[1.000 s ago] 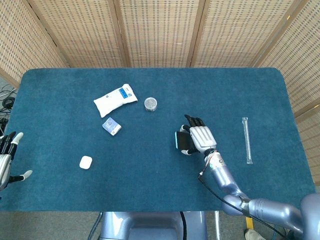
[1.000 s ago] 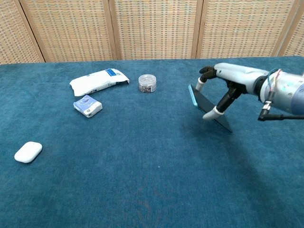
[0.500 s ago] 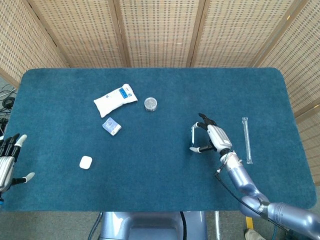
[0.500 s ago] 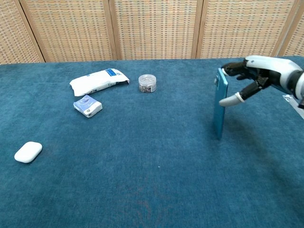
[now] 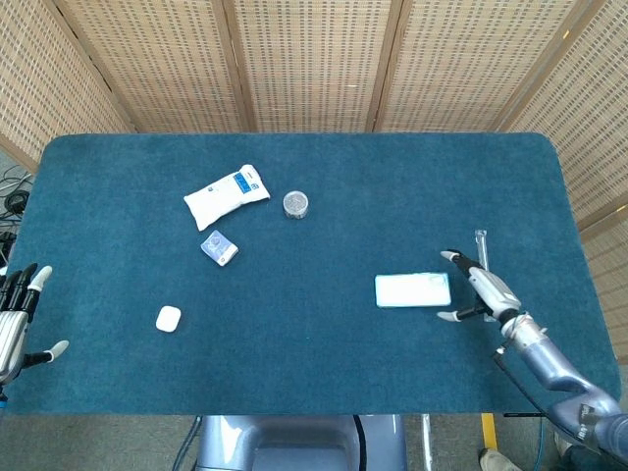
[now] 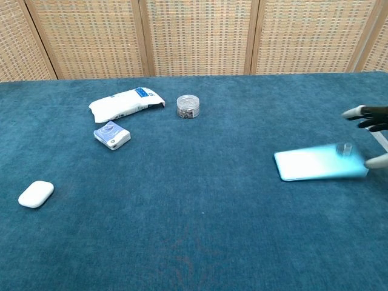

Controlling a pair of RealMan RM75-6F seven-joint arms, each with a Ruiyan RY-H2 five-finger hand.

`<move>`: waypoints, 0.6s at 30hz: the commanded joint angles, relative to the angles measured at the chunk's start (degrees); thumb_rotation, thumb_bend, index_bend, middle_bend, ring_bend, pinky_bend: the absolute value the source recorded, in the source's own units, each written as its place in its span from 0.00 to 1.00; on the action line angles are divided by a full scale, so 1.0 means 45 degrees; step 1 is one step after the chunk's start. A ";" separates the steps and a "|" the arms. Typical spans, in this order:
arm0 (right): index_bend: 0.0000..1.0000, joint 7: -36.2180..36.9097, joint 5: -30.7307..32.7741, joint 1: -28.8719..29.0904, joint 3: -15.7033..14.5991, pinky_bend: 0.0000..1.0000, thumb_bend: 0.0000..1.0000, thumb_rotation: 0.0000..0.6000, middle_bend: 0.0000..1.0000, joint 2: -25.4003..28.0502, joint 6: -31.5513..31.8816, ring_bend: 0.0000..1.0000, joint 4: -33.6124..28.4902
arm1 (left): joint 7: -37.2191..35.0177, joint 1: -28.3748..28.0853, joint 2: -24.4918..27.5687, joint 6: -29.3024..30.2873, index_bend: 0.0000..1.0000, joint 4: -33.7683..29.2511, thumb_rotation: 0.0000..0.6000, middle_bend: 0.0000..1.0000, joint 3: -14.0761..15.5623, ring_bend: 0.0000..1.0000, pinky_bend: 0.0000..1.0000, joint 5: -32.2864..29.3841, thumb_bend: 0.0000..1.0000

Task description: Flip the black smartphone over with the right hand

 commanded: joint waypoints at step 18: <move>0.00 -0.5928 -0.1442 -0.5064 -0.0969 0.00 0.05 1.00 0.00 0.2822 0.9594 0.00 -0.2216 | -0.0271 0.0578 -0.0067 0.1384 0.00 0.0249 1.00 0.00 0.0427 0.00 0.00 0.1698 0.00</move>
